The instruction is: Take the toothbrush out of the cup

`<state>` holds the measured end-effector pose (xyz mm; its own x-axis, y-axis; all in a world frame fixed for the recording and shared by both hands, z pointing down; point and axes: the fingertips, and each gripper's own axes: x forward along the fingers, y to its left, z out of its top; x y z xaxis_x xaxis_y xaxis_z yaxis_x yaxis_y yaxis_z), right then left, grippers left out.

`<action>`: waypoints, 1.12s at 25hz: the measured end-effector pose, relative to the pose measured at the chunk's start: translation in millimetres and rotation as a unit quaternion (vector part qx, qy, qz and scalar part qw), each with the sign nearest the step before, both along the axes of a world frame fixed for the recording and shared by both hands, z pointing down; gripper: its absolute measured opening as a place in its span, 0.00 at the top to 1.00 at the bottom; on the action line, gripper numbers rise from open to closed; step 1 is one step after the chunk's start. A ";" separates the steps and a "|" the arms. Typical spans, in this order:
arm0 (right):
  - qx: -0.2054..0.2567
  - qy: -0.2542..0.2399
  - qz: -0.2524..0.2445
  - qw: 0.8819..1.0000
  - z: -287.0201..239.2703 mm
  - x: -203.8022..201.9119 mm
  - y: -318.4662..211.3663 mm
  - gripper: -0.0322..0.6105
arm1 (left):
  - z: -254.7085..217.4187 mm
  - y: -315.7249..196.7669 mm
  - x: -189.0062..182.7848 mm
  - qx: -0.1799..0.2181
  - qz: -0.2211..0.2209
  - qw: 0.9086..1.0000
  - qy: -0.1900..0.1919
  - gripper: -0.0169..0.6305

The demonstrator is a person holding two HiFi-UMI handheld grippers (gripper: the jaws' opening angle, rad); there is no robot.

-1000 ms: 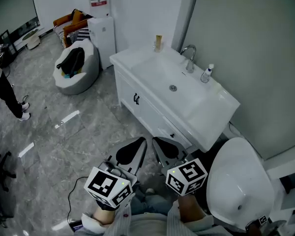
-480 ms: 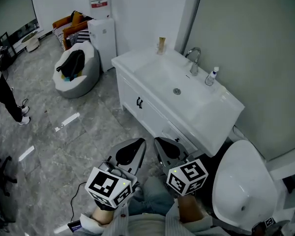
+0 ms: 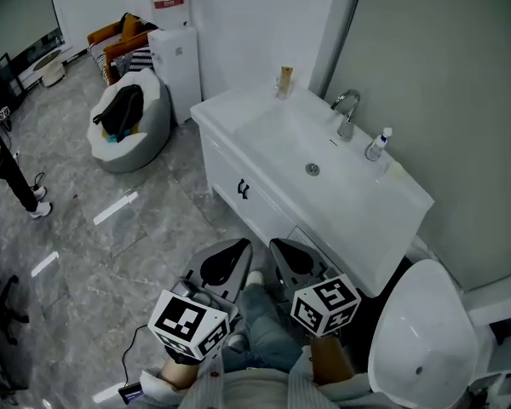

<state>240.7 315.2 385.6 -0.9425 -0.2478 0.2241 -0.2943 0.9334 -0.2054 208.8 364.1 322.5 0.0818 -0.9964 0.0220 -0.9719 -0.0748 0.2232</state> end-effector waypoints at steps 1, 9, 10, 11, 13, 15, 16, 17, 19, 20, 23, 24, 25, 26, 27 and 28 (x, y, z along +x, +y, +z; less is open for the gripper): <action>-0.002 0.001 -0.001 1.000 0.9 -7.3 -10.1 0.93 | -0.4 -9.6 -7.5 0.000 -0.002 1.000 -0.001 0.94; -0.020 0.010 -0.022 1.000 3.0 -60.1 -89.8 0.93 | -3.3 -91.0 -64.7 -0.010 -0.027 1.000 0.000 0.94; -0.021 0.010 -0.024 0.999 1.8 -65.5 -99.3 0.93 | -4.2 -101.1 -69.8 -0.011 -0.027 1.000 -0.002 0.94; -0.023 0.010 -0.025 0.999 0.3 -70.6 -109.0 0.93 | -5.3 -111.3 -74.7 -0.012 -0.028 1.000 -0.003 0.94; -0.024 0.008 -0.025 0.999 -2.5 -79.1 -128.3 0.93 | -8.0 -131.2 -83.4 -0.013 -0.029 0.999 -0.004 0.94; -0.023 0.008 -0.024 0.999 -4.1 -85.0 -147.5 0.93 | -10.7 -150.3 -90.1 -0.014 -0.030 0.999 -0.003 0.94; -0.023 0.009 -0.023 0.999 -4.4 -87.7 -156.8 0.93 | -12.1 -159.4 -93.2 -0.014 -0.030 0.999 -0.004 0.94; -0.022 0.009 -0.023 0.999 -4.6 -90.4 -165.8 0.93 | -13.4 -168.1 -96.4 -0.014 -0.031 0.999 -0.006 0.94; -0.022 0.007 -0.024 0.999 -5.7 -95.8 -183.4 0.93 | -15.9 -184.5 -102.4 -0.012 -0.033 0.999 -0.011 0.94; -0.022 0.005 -0.024 0.999 -6.7 -98.4 -192.0 0.93 | -17.0 -192.1 -105.4 -0.010 -0.034 0.999 -0.015 0.94; -0.017 -0.001 -0.026 1.000 -10.3 -105.6 -214.3 0.93 | -19.4 -210.7 -114.8 -0.005 -0.042 0.999 -0.023 0.94; -0.016 -0.003 -0.027 0.999 -11.5 -107.5 -219.9 0.93 | -20.0 -215.1 -118.0 -0.005 -0.046 0.999 -0.024 0.94; -0.015 -0.005 -0.028 0.999 -12.4 -108.9 -224.8 0.93 | -20.3 -219.0 -121.1 -0.004 -0.050 0.998 -0.025 0.94; -0.015 -0.007 -0.028 0.999 -13.0 -110.1 -229.0 0.93 | -20.2 -222.7 -123.9 -0.005 -0.054 0.998 -0.026 0.94; -0.015 -0.008 -0.029 0.999 -13.0 -110.7 -232.8 0.93 | -19.6 -226.2 -126.3 -0.006 -0.056 0.998 -0.028 0.94; -0.016 -0.008 -0.029 0.999 -12.5 -110.8 -235.8 0.93 | -18.9 -229.5 -128.1 -0.007 -0.058 0.998 -0.029 0.94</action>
